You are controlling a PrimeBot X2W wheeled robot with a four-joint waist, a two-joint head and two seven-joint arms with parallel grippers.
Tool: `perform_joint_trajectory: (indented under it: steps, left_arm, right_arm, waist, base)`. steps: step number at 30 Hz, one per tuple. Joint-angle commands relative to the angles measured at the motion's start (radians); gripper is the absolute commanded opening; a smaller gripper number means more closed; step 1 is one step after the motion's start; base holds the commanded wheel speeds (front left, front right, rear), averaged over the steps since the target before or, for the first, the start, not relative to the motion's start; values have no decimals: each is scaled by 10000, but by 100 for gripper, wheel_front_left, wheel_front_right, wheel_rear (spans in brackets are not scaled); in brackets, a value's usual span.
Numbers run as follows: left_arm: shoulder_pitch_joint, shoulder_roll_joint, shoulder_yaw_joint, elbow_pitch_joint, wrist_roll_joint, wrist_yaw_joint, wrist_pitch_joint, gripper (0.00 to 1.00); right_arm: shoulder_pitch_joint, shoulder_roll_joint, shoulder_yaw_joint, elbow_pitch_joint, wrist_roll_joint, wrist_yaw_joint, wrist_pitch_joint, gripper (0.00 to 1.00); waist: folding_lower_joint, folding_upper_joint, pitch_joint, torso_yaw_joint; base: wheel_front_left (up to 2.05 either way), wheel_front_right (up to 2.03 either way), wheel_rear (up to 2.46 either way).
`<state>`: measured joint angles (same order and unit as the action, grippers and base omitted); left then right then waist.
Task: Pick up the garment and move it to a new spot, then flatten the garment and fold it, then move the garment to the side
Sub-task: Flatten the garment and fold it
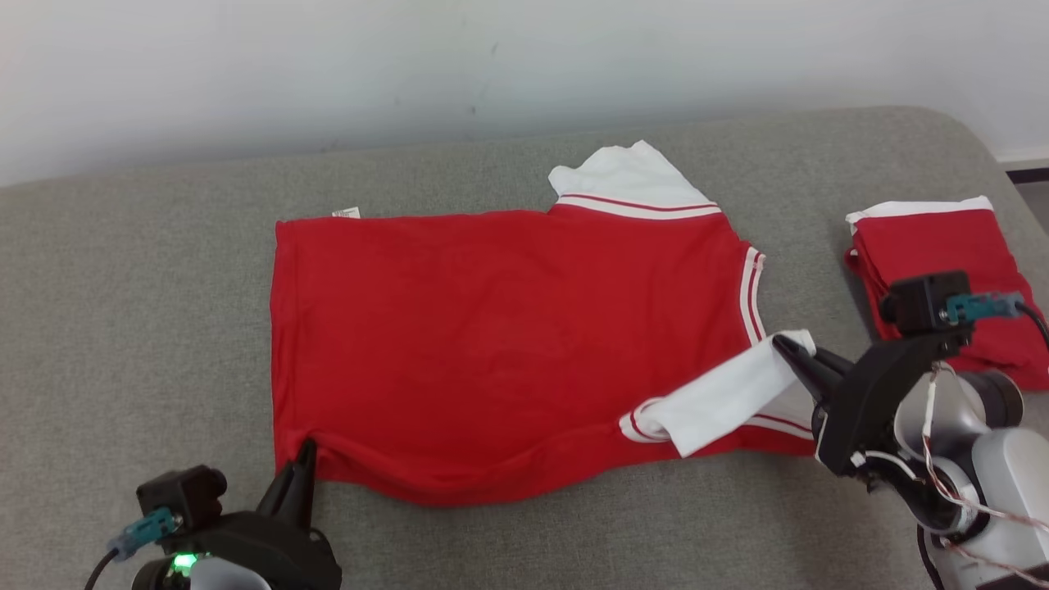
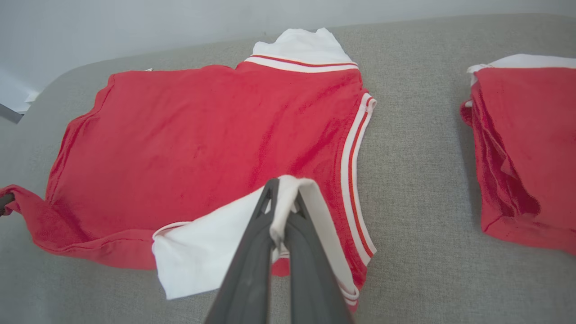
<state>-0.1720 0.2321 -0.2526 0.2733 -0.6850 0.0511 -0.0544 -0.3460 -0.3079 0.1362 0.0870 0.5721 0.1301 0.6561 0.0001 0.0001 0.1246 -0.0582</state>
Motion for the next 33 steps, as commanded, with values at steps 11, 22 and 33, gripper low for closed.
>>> perform_joint_trajectory:
  steps: [11, 22, 33]
  left_arm:
    - [-1511, -118, -42, 1299, 331, -9, -516, 0]
    - [-2355, -50, -202, 2090, 525, -60, -519, 0]
    - [-2252, 110, -466, 2218, 874, 71, -891, 100]
  right_arm:
    - [-2002, -662, 1230, 1682, -6, 4, -1538, 0]
    - [-3090, -911, 2278, 2783, 403, 4, -2553, 0]
    - [-3158, -904, 2332, 3322, 746, 4, -3626, 100]
  waist:
    - [-1, -1, 662, 148]
    - [-1, -1, 943, 278]
    - [-1, -1, 823, 310]
  base:
    - [0, 0, 0]
    - [0, 0, 0]
    - [0, 0, 0]
